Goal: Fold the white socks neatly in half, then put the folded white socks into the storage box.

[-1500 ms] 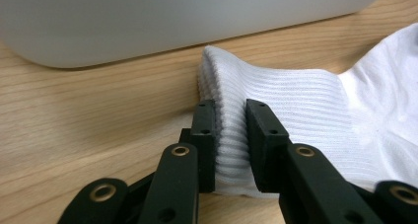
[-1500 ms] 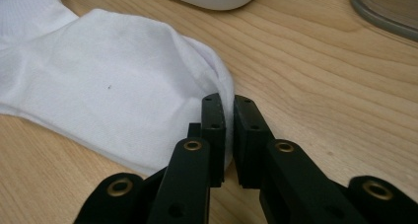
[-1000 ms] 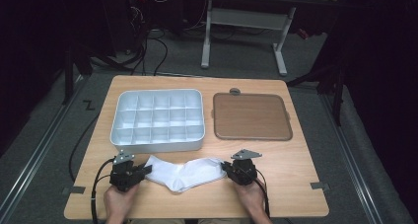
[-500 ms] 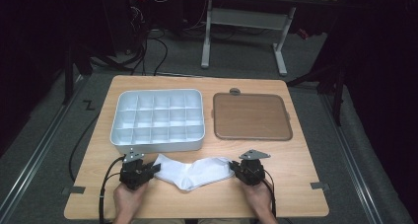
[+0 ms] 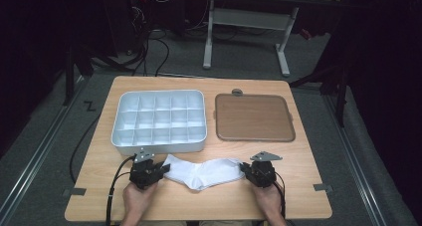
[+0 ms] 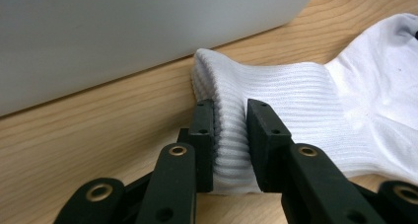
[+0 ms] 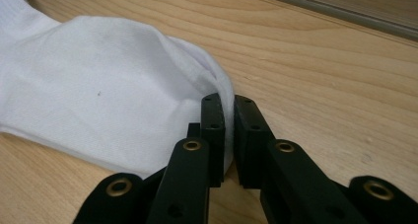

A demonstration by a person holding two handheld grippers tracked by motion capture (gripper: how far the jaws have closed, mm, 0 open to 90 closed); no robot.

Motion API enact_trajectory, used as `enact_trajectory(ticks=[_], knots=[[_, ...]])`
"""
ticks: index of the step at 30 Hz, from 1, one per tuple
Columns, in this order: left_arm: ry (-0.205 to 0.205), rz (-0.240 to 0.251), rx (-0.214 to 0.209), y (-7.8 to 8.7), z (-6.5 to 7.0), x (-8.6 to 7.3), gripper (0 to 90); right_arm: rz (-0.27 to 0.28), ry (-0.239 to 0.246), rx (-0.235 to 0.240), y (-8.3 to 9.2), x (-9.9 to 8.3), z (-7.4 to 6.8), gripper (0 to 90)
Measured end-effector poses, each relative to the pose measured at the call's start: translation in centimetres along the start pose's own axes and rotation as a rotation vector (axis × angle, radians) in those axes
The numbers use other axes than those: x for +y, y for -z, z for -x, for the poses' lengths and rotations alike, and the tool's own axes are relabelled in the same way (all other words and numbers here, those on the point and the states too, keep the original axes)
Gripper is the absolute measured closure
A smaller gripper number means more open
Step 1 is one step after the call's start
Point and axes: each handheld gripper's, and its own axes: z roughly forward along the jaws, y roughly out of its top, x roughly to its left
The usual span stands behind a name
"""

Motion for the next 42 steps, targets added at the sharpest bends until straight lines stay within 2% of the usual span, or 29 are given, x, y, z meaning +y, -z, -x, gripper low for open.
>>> enact_trajectory(ticks=[9, 17, 20, 24, 26, 30, 32, 35, 39, 42], knots=[[-0.009, -0.009, -0.011, -0.6, 0.6, -0.2, 72.9, -0.007, -0.027, -0.015, 0.5, -0.3, 0.8, 84.4], [-0.011, -0.004, -0.005, -0.6, 0.6, -0.2, 71.4, -0.009, -0.018, -0.018, 0.4, -0.2, 0.8, 83.7], [-0.011, -0.002, 0.003, -0.6, 0.5, 0.0, 66.2, -0.011, -0.019, -0.022, 0.5, -0.1, 0.9, 79.9], [-0.005, 0.007, 0.028, -0.3, 0.4, 0.4, 53.6, -0.003, -0.03, -0.033, 0.6, -0.2, 0.9, 68.7], [0.012, 0.01, 0.037, -0.1, 0.5, 0.6, 47.7, 0.011, -0.024, -0.031, 0.9, -0.3, 0.8, 65.4], [0.001, -0.004, 0.062, 0.0, 0.6, 0.4, 41.4, 0.042, -0.004, -0.039, 1.7, 0.2, 0.4, 61.5], [-0.006, -0.016, 0.073, -0.1, 0.6, 0.3, 40.6, 0.064, 0.016, -0.048, 2.2, 0.6, 0.2, 61.4], [-0.005, -0.027, 0.085, 0.0, 0.7, 0.4, 39.8, 0.094, 0.02, -0.039, 2.8, 1.1, -0.3, 62.8], [-0.025, -0.044, 0.104, -0.1, 1.0, 0.3, 39.5, 0.107, 0.069, -0.003, 3.1, 1.7, -1.9, 68.8], [-0.051, -0.044, 0.12, -0.2, 1.2, 0.1, 40.1, 0.094, 0.109, 0.055, 2.6, 2.2, -3.5, 73.6]])
